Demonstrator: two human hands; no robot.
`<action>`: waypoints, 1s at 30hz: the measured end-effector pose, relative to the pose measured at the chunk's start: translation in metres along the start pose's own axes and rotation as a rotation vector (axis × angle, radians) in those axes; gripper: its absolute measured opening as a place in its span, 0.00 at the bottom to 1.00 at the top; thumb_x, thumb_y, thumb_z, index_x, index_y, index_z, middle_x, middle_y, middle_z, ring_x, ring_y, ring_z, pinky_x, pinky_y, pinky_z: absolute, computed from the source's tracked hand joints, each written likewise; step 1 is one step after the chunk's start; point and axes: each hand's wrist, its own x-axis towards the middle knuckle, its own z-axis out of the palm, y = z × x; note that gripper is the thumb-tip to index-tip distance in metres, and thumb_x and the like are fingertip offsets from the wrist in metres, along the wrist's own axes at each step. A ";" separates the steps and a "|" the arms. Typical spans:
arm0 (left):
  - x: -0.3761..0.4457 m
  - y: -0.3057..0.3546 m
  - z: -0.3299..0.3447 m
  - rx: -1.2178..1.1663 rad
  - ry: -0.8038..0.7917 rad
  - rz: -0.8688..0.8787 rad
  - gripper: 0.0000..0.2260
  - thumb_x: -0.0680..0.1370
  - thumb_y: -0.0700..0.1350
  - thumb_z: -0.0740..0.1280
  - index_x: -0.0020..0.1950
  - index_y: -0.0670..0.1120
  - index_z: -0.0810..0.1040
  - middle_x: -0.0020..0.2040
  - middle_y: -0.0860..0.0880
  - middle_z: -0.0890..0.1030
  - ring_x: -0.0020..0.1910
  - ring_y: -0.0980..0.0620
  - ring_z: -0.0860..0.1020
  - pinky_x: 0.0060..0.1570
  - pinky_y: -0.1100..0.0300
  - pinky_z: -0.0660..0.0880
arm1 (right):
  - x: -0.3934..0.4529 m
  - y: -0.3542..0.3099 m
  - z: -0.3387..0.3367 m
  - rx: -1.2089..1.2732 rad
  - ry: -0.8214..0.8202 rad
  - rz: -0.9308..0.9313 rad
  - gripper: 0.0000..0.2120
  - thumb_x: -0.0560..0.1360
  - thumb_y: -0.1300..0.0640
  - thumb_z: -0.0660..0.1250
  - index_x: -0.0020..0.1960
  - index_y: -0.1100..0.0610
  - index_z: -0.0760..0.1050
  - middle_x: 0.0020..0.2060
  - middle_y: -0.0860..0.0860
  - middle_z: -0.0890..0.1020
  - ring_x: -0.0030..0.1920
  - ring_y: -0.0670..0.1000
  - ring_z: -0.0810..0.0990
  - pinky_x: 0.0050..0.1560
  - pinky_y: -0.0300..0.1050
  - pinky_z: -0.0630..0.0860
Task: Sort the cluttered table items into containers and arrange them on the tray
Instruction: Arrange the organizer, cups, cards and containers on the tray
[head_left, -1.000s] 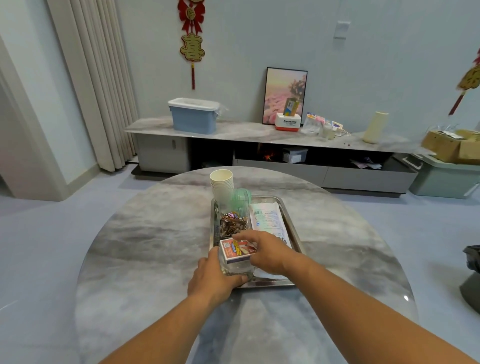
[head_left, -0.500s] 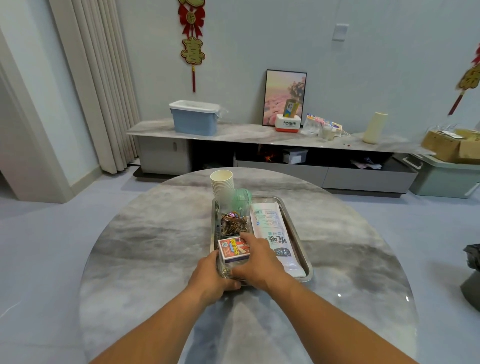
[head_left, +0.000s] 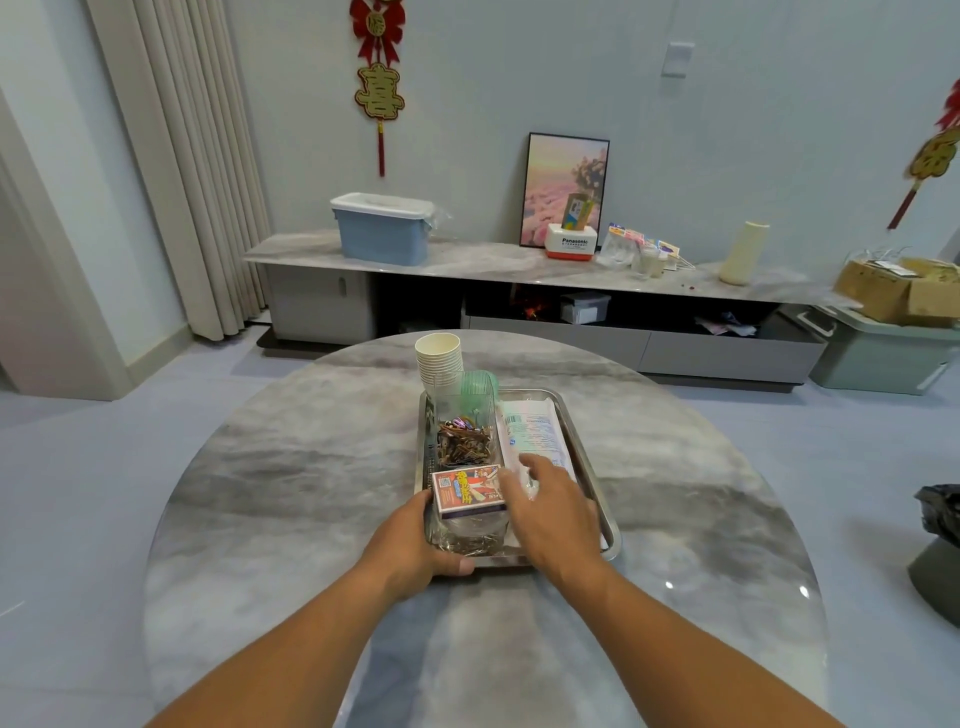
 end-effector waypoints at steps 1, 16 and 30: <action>0.000 0.000 0.000 0.010 0.002 -0.005 0.38 0.59 0.45 0.87 0.64 0.59 0.72 0.54 0.61 0.82 0.53 0.60 0.80 0.55 0.64 0.75 | 0.003 0.010 -0.004 -0.069 0.030 -0.011 0.25 0.77 0.34 0.57 0.67 0.44 0.76 0.65 0.46 0.80 0.63 0.51 0.77 0.65 0.53 0.70; -0.009 0.003 0.008 0.264 0.201 0.020 0.35 0.62 0.57 0.83 0.66 0.51 0.76 0.61 0.52 0.72 0.58 0.50 0.77 0.61 0.55 0.75 | 0.002 0.071 -0.030 -0.317 -0.083 -0.110 0.15 0.71 0.34 0.69 0.46 0.44 0.74 0.50 0.42 0.75 0.50 0.46 0.75 0.51 0.45 0.68; 0.002 0.011 0.006 0.209 0.208 0.027 0.28 0.64 0.51 0.83 0.61 0.54 0.79 0.56 0.54 0.83 0.54 0.52 0.81 0.58 0.52 0.78 | -0.012 0.096 -0.048 -0.268 -0.149 -0.156 0.06 0.78 0.53 0.70 0.50 0.55 0.83 0.56 0.44 0.76 0.51 0.50 0.79 0.50 0.44 0.77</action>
